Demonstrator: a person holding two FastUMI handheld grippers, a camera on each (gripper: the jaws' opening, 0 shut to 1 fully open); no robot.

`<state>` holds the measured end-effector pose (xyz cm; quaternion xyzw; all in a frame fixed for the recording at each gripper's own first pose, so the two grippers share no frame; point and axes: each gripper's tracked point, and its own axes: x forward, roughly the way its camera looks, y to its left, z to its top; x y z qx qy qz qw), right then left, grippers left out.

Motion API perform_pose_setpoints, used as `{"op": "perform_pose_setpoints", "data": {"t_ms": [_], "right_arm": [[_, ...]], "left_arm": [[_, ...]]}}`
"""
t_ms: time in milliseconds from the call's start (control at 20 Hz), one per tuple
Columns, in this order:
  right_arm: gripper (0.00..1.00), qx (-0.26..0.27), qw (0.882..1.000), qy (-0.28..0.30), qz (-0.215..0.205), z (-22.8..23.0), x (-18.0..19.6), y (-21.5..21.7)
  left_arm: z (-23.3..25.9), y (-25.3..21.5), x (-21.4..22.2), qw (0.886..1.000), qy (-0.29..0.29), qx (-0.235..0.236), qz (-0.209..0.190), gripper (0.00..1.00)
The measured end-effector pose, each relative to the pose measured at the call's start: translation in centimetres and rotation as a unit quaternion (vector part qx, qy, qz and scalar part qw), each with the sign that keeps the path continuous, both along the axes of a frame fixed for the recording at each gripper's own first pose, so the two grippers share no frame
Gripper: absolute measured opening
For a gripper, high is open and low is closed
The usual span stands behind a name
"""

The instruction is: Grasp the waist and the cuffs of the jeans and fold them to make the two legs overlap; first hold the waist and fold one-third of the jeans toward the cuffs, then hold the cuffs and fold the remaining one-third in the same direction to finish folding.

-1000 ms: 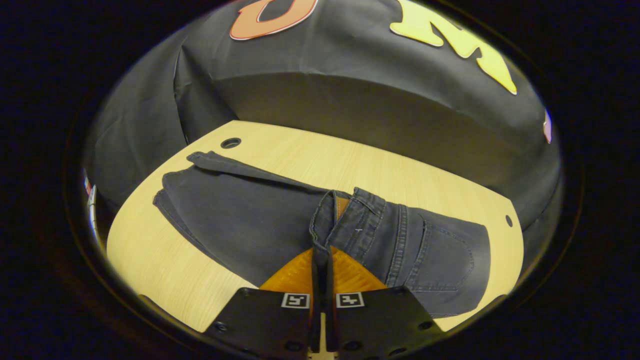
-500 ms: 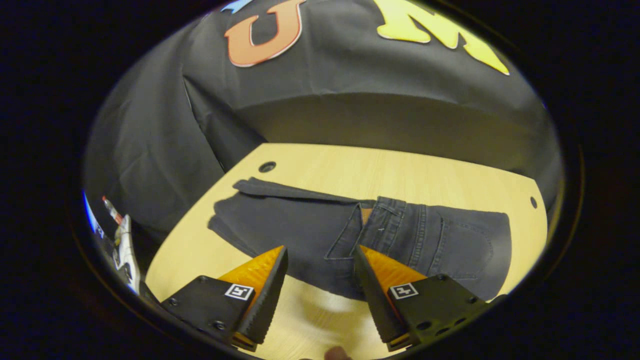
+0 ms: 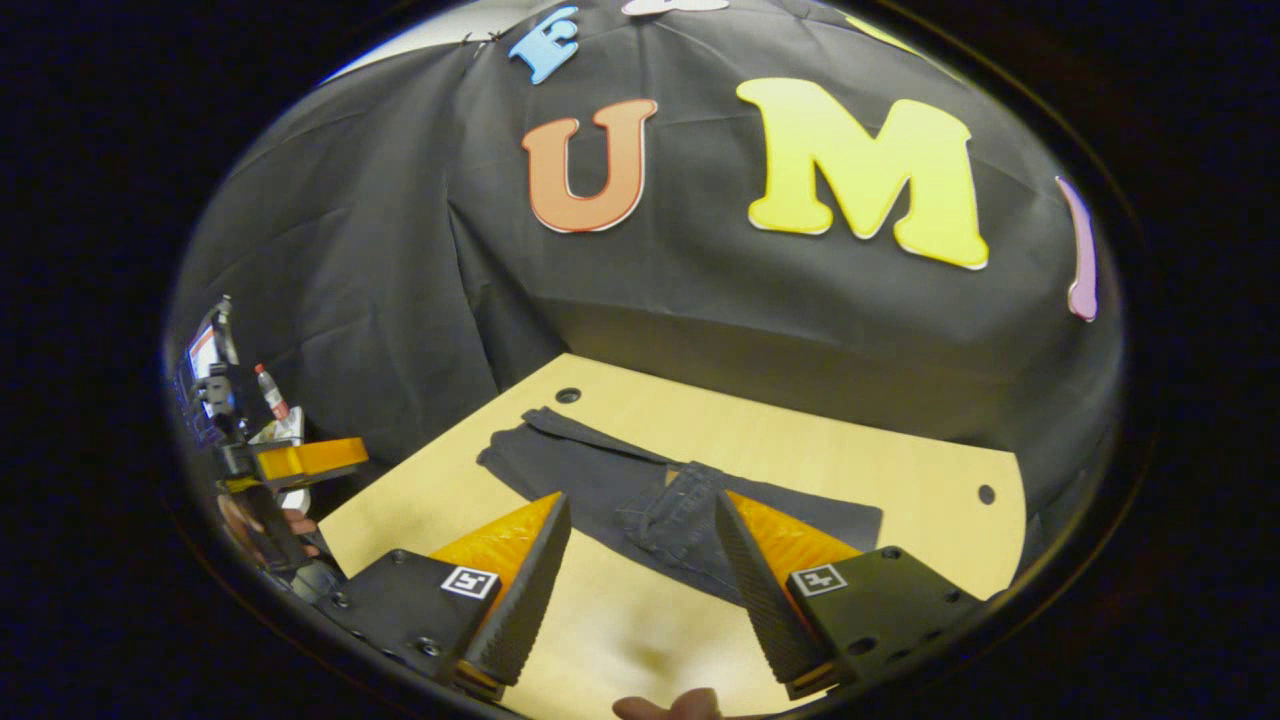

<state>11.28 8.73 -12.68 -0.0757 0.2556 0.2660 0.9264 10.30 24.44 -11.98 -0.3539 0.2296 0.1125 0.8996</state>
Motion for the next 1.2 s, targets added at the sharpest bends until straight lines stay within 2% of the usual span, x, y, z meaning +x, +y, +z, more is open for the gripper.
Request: {"op": "perform_pose_setpoints", "data": {"t_ms": [150, 300, 550, 650, 750, 900, 1050, 1200], "right_arm": [[0.90, 0.009, 0.999, -0.008, -0.049, 2.2, -1.4, -5.0], [0.87, -0.006, 0.995, -0.013, -0.096, 2.9, -2.5, -10.6], [0.90, -0.013, 0.985, -0.010, -0.172, 3.0, -3.4, -16.9], [0.88, -0.018, 0.983, -0.002, -0.184, 2.3, -3.9, -18.2], [0.90, -0.023, 0.981, -0.001, -0.191, 2.0, -4.1, -19.1], [0.90, -0.023, 0.980, 0.003, -0.199, 1.7, -4.0, -20.0], [0.91, -0.022, 0.977, 0.005, -0.210, 1.5, -3.7, -20.8], [0.88, -0.022, 0.974, 0.018, -0.223, 0.5, -3.7, -22.0]], "left_arm": [[-2.6, -0.6, 3.0, 0.990, -0.001, -0.136, 0.028, 0.99], [-4.9, -0.3, 6.2, 0.973, -0.010, -0.223, 0.067, 0.99], [-8.5, 0.5, 9.9, 0.959, -0.004, -0.267, 0.089, 0.99], [-10.2, 1.0, 11.2, 0.952, 0.005, -0.287, 0.106, 0.99], [-11.5, 1.3, 12.0, 0.943, 0.015, -0.307, 0.124, 0.99], [-13.9, 1.9, 13.0, 0.942, 0.041, -0.301, 0.142, 0.99], [-14.0, 2.3, 14.7, 0.939, 0.035, -0.311, 0.146, 0.99], [-14.2, 2.3, 16.9, 0.941, 0.030, -0.309, 0.137, 0.99]]}}
